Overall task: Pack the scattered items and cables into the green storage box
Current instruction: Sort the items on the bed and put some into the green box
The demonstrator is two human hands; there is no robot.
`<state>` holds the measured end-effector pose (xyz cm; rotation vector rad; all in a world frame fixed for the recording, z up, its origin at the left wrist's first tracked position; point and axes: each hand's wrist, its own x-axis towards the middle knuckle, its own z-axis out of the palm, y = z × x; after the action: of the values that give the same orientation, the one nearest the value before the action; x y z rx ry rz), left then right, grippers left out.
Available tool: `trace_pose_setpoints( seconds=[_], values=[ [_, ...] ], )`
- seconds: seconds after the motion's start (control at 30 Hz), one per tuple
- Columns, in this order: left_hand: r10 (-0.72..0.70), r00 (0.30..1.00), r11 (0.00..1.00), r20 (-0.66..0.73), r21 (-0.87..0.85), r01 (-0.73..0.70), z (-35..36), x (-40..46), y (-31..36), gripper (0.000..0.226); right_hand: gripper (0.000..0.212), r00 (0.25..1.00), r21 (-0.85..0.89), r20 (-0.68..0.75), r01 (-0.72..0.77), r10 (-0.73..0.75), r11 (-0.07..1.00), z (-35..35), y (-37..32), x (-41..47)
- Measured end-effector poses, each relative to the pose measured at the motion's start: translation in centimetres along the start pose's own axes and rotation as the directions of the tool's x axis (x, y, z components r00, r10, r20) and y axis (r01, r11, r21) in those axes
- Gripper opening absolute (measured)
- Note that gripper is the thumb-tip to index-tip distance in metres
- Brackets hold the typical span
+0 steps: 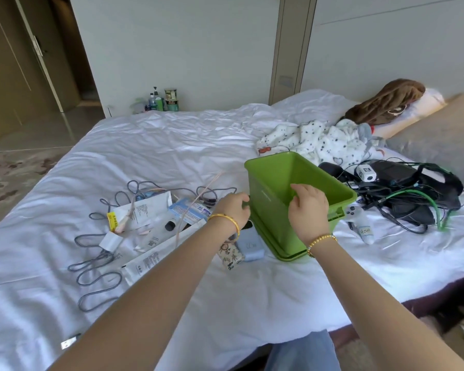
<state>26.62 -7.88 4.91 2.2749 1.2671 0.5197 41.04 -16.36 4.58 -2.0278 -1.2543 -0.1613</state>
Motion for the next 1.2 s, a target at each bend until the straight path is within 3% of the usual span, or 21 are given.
trace_pose_setpoints(
  seconds=[0.1, 0.33, 0.43, 0.53, 0.67, 0.87, 1.03, 1.2],
  values=[
    [-0.033, 0.999, 0.999, -0.04, -0.018, 0.033, -1.3, -1.4, -3.6, 0.031, 0.039, 0.996, 0.094, -0.036, 0.09, -0.087, 0.991, 2.4, -2.2, -1.6],
    [-0.157, 0.988, 0.978, 0.001, 0.138, 0.155, -2.7, -5.2, -12.4, 0.035, 0.042, 0.958, 0.153, 0.114, 0.246, -0.264, 0.957, 8.8, -5.6, -6.5],
    [-0.229, 0.971, 0.947, 0.065, 0.245, 0.207, -2.4, -6.6, -15.1, 0.038, 0.046, 0.92, 0.115, 0.264, 0.269, -0.29, 0.956, 11.2, -6.1, -8.1],
    [-0.282, 0.951, 0.91, 0.126, 0.35, 0.223, -1.8, -8.1, -16.9, 0.04, 0.048, 0.828, 0.06, 0.492, 0.275, -0.268, 0.96, 13.4, -6.1, -9.1],
    [-0.331, 0.918, 0.831, 0.219, 0.528, 0.174, -0.9, -9.5, -18.7, 0.058, 0.053, 0.676, -0.12, 0.697, 0.438, -0.238, 0.891, 15.2, -6.4, -10.1],
    [-0.332, 0.931, 0.836, 0.153, 0.505, 0.216, -1.3, -9.5, -20.1, 0.051, 0.071, 0.663, -0.22, 0.734, 0.441, -0.15, 0.87, 16.2, -8.2, -8.9],
    [-0.35, 0.907, 0.799, 0.234, 0.579, 0.159, -2.2, -8.9, -20.8, 0.042, 0.047, 0.666, -0.314, 0.735, 0.495, -0.123, 0.81, 16.8, -8.5, -9.1],
    [-0.385, 0.917, 0.821, 0.103, 0.493, 0.289, -1.5, -9.4, -21.2, 0.025, 0.028, 0.721, -0.259, 0.668, 0.458, -0.185, 0.85, 17.0, -7.8, -9.7]
  ],
)
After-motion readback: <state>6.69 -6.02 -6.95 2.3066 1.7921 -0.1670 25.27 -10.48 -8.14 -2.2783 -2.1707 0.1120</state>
